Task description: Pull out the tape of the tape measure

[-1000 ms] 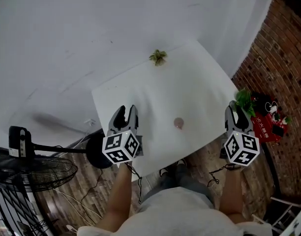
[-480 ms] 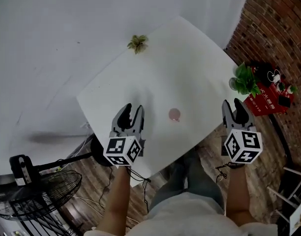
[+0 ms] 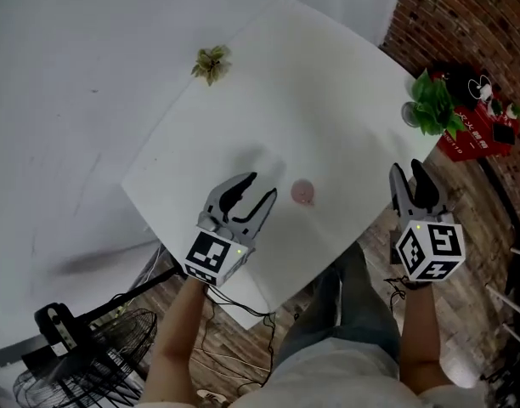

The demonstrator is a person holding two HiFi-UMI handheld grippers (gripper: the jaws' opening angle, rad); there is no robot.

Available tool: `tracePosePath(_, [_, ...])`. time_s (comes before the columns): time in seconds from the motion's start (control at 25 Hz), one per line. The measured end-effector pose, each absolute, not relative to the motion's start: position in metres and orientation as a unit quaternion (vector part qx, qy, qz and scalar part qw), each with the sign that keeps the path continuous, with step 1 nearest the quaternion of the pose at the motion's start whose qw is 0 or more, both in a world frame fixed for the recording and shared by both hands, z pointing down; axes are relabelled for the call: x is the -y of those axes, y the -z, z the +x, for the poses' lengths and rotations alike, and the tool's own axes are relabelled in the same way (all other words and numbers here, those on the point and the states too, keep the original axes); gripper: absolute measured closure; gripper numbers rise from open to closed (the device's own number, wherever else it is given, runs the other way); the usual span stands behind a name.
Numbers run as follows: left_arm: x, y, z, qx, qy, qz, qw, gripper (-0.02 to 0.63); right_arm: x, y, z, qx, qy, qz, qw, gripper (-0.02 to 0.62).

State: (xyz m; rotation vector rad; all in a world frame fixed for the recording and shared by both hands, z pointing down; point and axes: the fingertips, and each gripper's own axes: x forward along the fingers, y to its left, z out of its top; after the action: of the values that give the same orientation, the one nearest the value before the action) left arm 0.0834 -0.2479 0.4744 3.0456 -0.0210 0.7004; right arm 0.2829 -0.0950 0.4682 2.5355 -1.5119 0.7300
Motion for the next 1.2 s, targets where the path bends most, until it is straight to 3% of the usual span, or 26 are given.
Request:
tracePosePath(0.72, [0.192, -0.529, 0.118, -0.237, -0.325, 0.909, -0.106, 0.422, 0.079, -0.515, 0.264, 0.496, -0.278, 0.822, 0.035, 0.428])
tracePosePath(1.2, [0.181, -0.576, 0.107, -0.307, -0.400, 0.845, -0.177, 0.393, 0.072, -0.540, 0.263, 0.483, -0.300, 0.822, 0.023, 0.430])
